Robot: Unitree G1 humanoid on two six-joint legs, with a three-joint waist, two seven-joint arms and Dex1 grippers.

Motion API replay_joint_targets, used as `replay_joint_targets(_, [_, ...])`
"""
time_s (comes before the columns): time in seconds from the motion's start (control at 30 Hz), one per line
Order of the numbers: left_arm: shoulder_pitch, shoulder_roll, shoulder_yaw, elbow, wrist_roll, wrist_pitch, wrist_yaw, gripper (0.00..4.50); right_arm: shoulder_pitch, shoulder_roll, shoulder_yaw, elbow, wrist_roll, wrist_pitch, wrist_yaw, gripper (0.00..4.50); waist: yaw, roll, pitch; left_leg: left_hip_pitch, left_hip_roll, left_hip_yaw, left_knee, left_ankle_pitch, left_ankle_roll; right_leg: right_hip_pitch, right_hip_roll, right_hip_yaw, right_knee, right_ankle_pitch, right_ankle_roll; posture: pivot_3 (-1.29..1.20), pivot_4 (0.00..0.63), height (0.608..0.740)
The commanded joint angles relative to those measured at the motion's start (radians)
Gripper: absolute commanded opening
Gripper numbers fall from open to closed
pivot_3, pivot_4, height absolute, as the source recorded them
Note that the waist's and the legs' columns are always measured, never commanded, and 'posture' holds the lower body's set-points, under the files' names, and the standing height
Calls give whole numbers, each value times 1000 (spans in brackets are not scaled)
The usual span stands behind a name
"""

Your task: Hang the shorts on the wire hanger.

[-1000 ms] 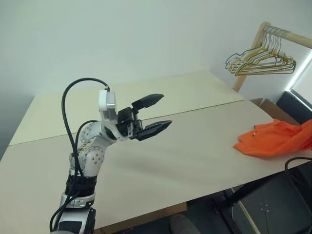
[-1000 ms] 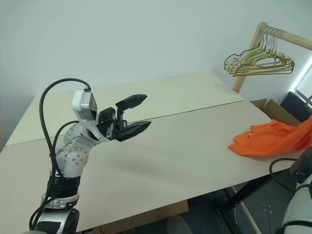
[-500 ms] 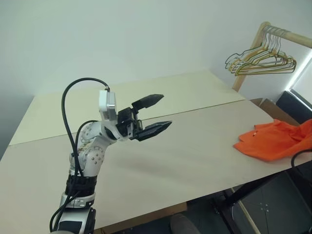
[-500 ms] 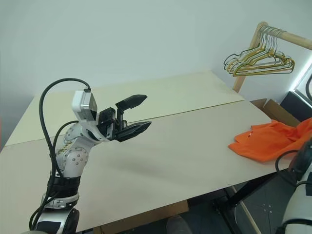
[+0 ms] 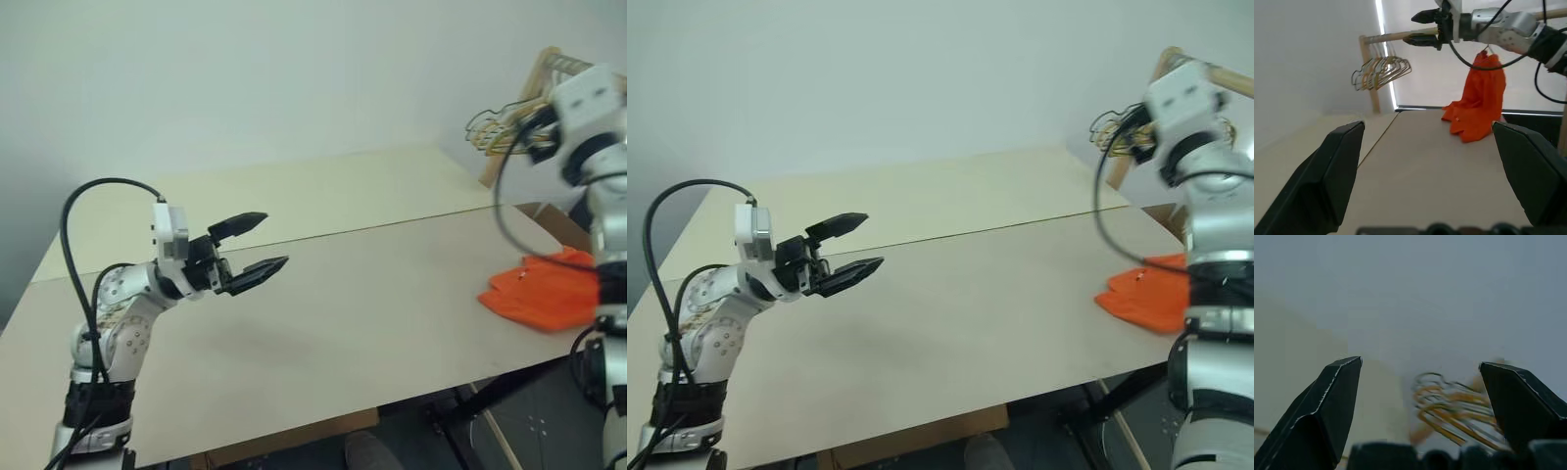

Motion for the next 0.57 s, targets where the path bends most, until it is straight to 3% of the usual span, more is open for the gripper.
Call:
replay_joint_targets(0.03, [40,60,55,-76,2,28,34,4500,56,16,46,-227,61,58,150,4460,30,0,0,-1,0,0,0,0,0,-1,0,0,0,0,0,-71,0,740])
replay_joint_targets(0.33, [189,146,115,-131,19,66,75,4500,209,2,123,-371,74,67,387,4460,168,-5,1,-16,-2,2,3,4,-8,-20,-1,-3,9,1,-4,38,0,740])
replay_joint_targets(0.57, [234,157,92,-104,65,63,86,4500,253,-7,135,-313,1,33,419,4460,214,-8,3,-15,-2,3,3,2,-3,-20,1,-3,9,-1,-7,56,0,740])
